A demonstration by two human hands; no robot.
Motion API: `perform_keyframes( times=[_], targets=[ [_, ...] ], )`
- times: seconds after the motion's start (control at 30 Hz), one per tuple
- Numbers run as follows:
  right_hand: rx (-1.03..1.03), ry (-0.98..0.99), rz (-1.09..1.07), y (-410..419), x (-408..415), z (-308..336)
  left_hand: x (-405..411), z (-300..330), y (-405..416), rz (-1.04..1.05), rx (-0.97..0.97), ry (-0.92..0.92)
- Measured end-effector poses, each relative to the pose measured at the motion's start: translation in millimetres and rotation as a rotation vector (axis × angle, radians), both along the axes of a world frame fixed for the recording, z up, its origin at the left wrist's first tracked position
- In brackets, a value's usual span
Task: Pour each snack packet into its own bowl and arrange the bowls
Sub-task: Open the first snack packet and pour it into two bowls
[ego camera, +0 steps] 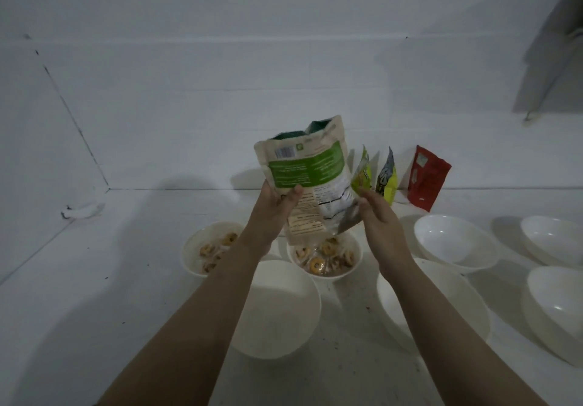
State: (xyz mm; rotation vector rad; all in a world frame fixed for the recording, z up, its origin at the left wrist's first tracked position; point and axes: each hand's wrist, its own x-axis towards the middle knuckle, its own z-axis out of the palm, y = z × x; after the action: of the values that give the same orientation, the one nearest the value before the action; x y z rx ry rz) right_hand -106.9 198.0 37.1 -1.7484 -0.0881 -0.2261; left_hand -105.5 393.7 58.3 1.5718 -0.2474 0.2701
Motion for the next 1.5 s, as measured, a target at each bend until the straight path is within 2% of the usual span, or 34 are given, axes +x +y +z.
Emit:
perform_keyframes(
  times=[0.07,0.13,0.27,0.37,0.5,0.6,0.67,0.77,0.9,1.03,1.2,1.27,1.33,1.4,1.5],
  targets=[
    [-0.018,-0.021,0.066,3.0,-2.9,9.1,1.8,3.2,-3.7,-0.022,0.005,0.006],
    [0.038,-0.02,0.029,0.4,-3.2,16.6,6.0,5.1,-3.9,-0.034,0.007,0.034],
    [0.084,0.012,0.178,1.5,-6.2,20.8,6.6,15.9,-5.7,-0.089,-0.02,0.092],
    [0.114,-0.026,0.152,-0.5,-5.7,21.3,6.5,26.4,-5.1,-0.105,-0.04,0.146],
    [0.195,-0.136,0.195,-11.4,0.8,41.0,8.5,31.3,-1.8,-0.108,0.037,0.185],
    [0.313,-0.225,0.115,-15.3,9.0,51.1,7.7,31.5,0.0,-0.058,0.024,0.165],
    [0.355,-0.215,0.102,-18.5,15.0,48.6,6.9,31.2,0.0,-0.03,0.033,0.149],
    [0.372,-0.171,0.146,-18.7,15.2,46.3,5.9,32.9,0.0,-0.039,0.058,0.141],
    [0.327,-0.205,0.184,-17.9,17.7,51.1,4.1,48.1,0.9,-0.04,-0.032,0.07],
    [0.44,-0.126,0.279,-14.3,17.1,63.3,2.7,51.8,-3.8,-0.023,-0.045,0.032],
    [0.544,-0.173,0.235,-6.0,15.6,73.1,3.8,52.5,-0.8,-0.049,-0.076,0.036],
    [0.606,-0.143,0.243,-5.3,12.7,78.2,3.1,48.3,-1.1,-0.072,-0.053,0.075],
    [0.673,-0.126,0.244,-9.0,11.4,85.8,-0.5,32.5,-0.5,-0.113,0.049,0.155],
    [0.662,-0.154,0.215,-14.7,12.1,94.9,-4.1,12.5,0.7,-0.14,0.118,0.213],
    [0.613,-0.207,0.196,-16.5,12.3,101.5,-6.8,0.6,-1.8,-0.067,0.041,0.214]
  ],
)
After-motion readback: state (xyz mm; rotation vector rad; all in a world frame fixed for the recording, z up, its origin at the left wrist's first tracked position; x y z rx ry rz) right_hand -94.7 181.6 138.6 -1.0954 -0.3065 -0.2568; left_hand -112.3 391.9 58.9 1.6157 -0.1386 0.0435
